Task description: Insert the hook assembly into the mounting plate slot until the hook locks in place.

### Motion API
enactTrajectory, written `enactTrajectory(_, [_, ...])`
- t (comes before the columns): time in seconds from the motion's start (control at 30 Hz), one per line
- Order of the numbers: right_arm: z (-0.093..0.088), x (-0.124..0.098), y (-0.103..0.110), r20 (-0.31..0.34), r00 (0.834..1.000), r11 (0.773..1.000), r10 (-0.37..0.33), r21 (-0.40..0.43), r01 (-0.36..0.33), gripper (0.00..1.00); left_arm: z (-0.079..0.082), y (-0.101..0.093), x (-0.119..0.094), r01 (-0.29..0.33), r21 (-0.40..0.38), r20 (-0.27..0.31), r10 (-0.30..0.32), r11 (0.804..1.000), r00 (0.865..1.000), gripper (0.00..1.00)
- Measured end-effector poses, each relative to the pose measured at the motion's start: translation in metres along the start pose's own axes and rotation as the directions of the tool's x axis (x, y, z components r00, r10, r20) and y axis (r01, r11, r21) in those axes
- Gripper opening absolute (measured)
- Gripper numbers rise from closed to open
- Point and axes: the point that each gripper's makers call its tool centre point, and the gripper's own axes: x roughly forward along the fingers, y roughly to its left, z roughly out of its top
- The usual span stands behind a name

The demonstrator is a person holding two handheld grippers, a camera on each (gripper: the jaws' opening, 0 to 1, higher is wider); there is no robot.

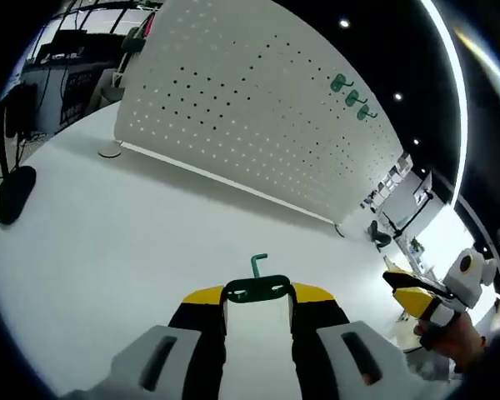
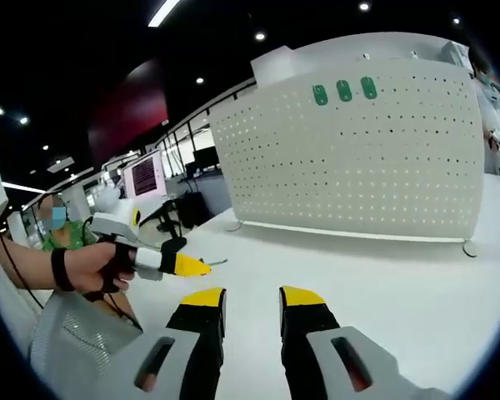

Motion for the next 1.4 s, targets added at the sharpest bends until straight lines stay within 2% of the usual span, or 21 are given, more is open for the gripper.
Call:
enactTrajectory(0.03, [0.001,0.000,0.001,0.002,1.000,1.000,0.009,-0.007,-0.009,0.25,-0.001,-0.009,-0.002,0.042,-0.027,-0.012,-0.042,0.999,0.999,0.29])
enactTrajectory(0.1, [0.000,0.001,0.004,0.000,1.000,0.999,0.026,-0.023,-0.026,0.25,0.004,-0.015,-0.003,0.060,-0.032,0.008,-0.060,0.998,0.998,0.29])
enactTrajectory(0.3, [0.000,0.002,0.013,0.000,0.998,0.998,0.063,-0.029,-0.063,0.25,0.000,-0.028,-0.003,0.099,-0.030,-0.032,-0.100,0.995,0.995,0.29])
enactTrajectory(0.37, [0.001,0.002,0.014,0.003,0.997,0.997,0.071,-0.031,-0.071,0.25,0.001,-0.037,-0.004,0.141,-0.083,-0.030,-0.143,0.987,0.989,0.29])
enactTrajectory(0.4, [0.001,0.002,0.014,0.003,0.997,0.997,0.073,-0.029,-0.073,0.25,0.004,-0.038,-0.006,0.148,-0.080,-0.021,-0.150,0.986,0.988,0.29])
enactTrajectory(0.47, [0.001,0.001,0.014,0.003,0.997,0.997,0.075,-0.030,-0.075,0.25,0.006,-0.040,-0.006,0.152,-0.075,-0.012,-0.153,0.985,0.988,0.29])
enactTrajectory(0.57, [0.001,0.001,0.014,0.004,0.997,0.997,0.077,-0.028,-0.077,0.25,0.004,-0.044,-0.007,0.169,-0.066,-0.028,-0.171,0.983,0.985,0.29])
enactTrajectory(0.7, [0.003,0.001,0.015,0.008,0.996,0.996,0.085,-0.031,-0.085,0.25,0.003,-0.047,-0.009,0.198,-0.106,-0.038,-0.203,0.974,0.978,0.29])
enactTrajectory(0.8, [0.004,0.001,0.018,0.012,0.995,0.995,0.098,-0.038,-0.097,0.25,0.000,-0.055,-0.014,0.227,-0.100,-0.073,-0.235,0.969,0.969,0.29])
enactTrajectory(0.93, [-0.001,0.001,0.019,-0.006,0.994,0.993,0.110,-0.039,-0.110,0.25,-0.001,-0.057,-0.016,0.236,-0.076,-0.097,-0.242,0.969,0.965,0.29])
enactTrajectory(1.1, [-0.001,0.002,0.024,-0.011,0.992,0.991,0.125,-0.048,-0.125,0.25,0.002,-0.058,-0.018,0.250,-0.090,-0.083,-0.257,0.964,0.963,0.29])
enactTrajectory(1.4, [-0.003,0.003,0.028,-0.015,0.988,0.986,0.157,-0.050,-0.157,0.25,-0.010,-0.069,-0.020,0.296,-0.120,-0.145,-0.312,0.948,0.939,0.29])
